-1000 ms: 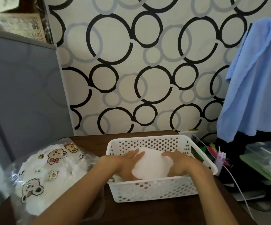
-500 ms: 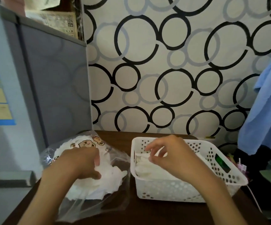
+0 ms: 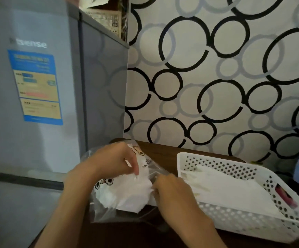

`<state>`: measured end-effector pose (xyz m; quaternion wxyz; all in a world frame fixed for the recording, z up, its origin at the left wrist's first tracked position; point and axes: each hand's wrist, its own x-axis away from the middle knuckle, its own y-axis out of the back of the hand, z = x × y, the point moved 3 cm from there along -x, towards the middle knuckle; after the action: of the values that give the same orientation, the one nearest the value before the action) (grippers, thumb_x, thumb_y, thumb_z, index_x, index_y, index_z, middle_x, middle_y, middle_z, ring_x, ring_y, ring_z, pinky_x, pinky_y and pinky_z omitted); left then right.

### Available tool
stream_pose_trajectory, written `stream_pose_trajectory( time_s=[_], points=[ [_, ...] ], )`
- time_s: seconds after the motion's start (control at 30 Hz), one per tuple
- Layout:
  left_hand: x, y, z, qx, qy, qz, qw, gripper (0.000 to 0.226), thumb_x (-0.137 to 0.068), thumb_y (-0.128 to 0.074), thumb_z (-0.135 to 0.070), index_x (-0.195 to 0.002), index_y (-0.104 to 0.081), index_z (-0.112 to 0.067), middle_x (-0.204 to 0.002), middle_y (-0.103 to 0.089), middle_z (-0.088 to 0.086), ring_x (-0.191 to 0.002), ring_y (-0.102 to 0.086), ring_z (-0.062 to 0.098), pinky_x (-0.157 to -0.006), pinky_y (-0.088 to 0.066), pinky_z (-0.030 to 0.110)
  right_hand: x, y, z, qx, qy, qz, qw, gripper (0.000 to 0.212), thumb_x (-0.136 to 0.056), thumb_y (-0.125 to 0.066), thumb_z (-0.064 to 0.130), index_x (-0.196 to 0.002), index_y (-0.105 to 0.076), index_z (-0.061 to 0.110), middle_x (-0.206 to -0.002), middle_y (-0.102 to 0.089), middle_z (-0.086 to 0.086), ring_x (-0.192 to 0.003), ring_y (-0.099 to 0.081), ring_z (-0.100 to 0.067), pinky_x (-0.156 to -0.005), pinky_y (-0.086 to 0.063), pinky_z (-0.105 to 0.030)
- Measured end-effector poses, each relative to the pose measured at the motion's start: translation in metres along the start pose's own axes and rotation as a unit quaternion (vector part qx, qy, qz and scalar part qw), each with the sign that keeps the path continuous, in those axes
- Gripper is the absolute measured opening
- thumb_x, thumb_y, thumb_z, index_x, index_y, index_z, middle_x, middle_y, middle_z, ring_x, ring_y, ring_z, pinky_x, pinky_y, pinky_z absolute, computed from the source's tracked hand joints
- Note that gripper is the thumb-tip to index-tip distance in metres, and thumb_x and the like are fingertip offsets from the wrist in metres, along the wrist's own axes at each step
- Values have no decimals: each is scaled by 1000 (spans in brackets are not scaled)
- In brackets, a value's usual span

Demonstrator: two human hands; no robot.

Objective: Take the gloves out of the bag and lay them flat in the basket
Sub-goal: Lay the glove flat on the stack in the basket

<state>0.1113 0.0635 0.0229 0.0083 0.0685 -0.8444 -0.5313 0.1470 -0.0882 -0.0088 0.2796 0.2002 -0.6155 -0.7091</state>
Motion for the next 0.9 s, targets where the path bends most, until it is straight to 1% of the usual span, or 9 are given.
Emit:
stream_pose_trajectory(
  time_s=[0.1,0.2,0.27,0.37,0.5,0.57,0.67,0.77,0.9],
  points=[
    [0,-2,-3,-25,-8,2,1000,21,-87,-65,-20,-85,-74,-39,-92,-65,-27,-85,-63,-3,-75,-51,20,8,13,-6,-15,16,-72,997,21,-91,-61,28,-110,-69,25,-111,-64,2,-100,-58,-17,-87,-46,-28],
    [-3,-2,-3,-12,-12,-2,1000,23,-88,-66,-19,-92,-74,-40,-98,-63,-26,-87,-62,-3,-84,-52,28,13,25,-12,-59,25,-114,991,19,-82,-68,44,-94,-72,29,-84,-56,17,-86,-57,-7,-77,-46,-21],
    [-2,-2,-2,-5,-6,-2,1000,23,-87,-66,-19,-91,-74,-40,-101,-63,-26,-87,-63,-2,-86,-53,31,13,30,-18,-76,44,-105,991,21,-85,-63,47,-95,-72,31,-76,-51,18,-77,-54,-2,-68,-40,-15],
    [-1,-3,-1,9,-1,-3,1000,21,-87,-66,-20,-90,-74,-39,-100,-65,-24,-86,-63,1,-78,-57,32,15,34,-25,-73,80,-120,987,22,-93,-53,42,-101,-71,33,-78,-52,16,-72,-51,-2,-57,-29,-12],
    [-3,-6,-1,-4,-2,2,1000,19,-88,-65,-21,-93,-75,-36,-104,-67,-19,-88,-64,1,-65,-51,20,14,41,-27,-99,88,-202,970,17,-89,-60,40,-100,-71,36,-94,-50,15,-86,-47,-1,-61,-29,-11],
    [-4,-7,0,-6,-1,2,1000,19,-88,-65,-21,-92,-75,-36,-105,-68,-19,-88,-64,2,-72,-54,27,14,42,-25,-121,96,-226,962,12,-84,-66,40,-93,-72,36,-94,-50,17,-87,-46,-1,-64,-32,-13],
    [-5,-8,1,2,2,2,1000,21,-87,-66,-18,-91,-74,-37,-106,-67,-19,-89,-64,3,-78,-55,31,14,45,-28,-172,109,-253,946,4,-83,-68,37,-85,-70,34,-92,-54,20,-86,-49,4,-68,-33,-7],
    [-7,-9,3,1,4,-2,1000,23,-87,-65,-18,-90,-74,-39,-109,-66,-20,-90,-64,2,-78,-54,29,15,48,-32,-236,114,-217,940,3,-83,-68,35,-81,-67,35,-87,-63,20,-86,-56,7,-71,-37,-4],
    [-8,-10,3,-1,2,-3,1000,24,-86,-66,-18,-86,-74,-41,-104,-68,-20,-88,-64,2,-88,-53,36,14,51,-42,-325,107,-221,913,4,-82,-71,30,-78,-70,32,-77,-70,17,-77,-63,4,-71,-49,-14]
  ],
)
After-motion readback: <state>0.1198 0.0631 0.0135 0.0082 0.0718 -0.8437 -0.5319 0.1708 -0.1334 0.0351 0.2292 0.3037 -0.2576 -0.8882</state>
